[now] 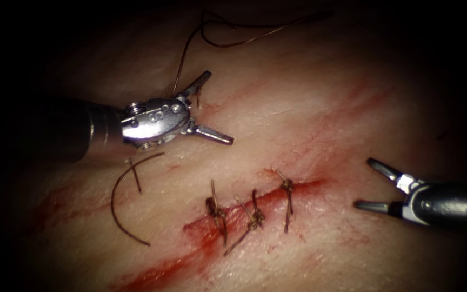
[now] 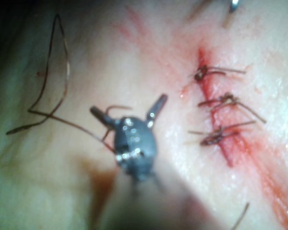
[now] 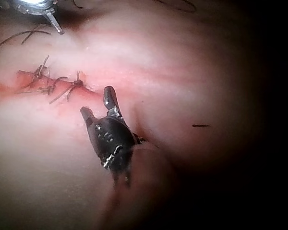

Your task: Wound Closure

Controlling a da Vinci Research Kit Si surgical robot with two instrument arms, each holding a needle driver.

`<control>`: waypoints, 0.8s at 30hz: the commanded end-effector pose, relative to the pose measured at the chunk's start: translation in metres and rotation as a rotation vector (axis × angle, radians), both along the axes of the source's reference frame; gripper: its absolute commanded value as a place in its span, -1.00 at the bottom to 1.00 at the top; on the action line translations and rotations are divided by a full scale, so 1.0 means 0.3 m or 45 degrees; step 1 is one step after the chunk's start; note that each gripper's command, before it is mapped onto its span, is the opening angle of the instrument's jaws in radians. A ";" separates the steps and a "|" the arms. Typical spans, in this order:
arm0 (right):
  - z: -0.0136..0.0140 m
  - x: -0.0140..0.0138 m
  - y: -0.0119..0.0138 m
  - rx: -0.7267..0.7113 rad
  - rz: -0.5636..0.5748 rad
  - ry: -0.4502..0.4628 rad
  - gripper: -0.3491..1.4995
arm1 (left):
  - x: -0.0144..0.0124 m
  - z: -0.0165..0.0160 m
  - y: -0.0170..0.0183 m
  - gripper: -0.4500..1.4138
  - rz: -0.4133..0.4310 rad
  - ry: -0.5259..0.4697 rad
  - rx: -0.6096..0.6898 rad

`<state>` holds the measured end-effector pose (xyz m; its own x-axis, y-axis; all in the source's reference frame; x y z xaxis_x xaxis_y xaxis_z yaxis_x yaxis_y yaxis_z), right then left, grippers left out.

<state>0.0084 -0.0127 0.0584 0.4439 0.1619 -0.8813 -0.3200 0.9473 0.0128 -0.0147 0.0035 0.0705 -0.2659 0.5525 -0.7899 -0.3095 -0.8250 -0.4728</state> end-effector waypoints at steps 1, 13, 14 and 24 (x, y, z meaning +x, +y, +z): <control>0.0022 0.0035 -0.0018 0.004 -0.004 0.008 0.71 | -0.0017 0.003 -0.002 0.93 0.026 0.008 0.004; 0.0021 0.0072 -0.0043 0.024 -0.007 0.022 0.71 | 0.0023 0.033 -0.030 0.93 0.011 0.089 0.190; 0.0019 0.0073 -0.0045 0.024 -0.007 0.022 0.71 | 0.0062 0.035 -0.032 0.91 0.011 0.082 0.213; 0.0020 0.0077 -0.0045 0.030 -0.001 0.022 0.71 | 0.0291 0.030 -0.035 0.89 0.023 0.068 0.250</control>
<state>0.0101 -0.0136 0.0583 0.4308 0.1810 -0.8841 -0.3198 0.9467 0.0380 -0.0051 -0.0062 0.0783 -0.3169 0.6910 -0.6497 -0.3278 -0.7226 -0.6086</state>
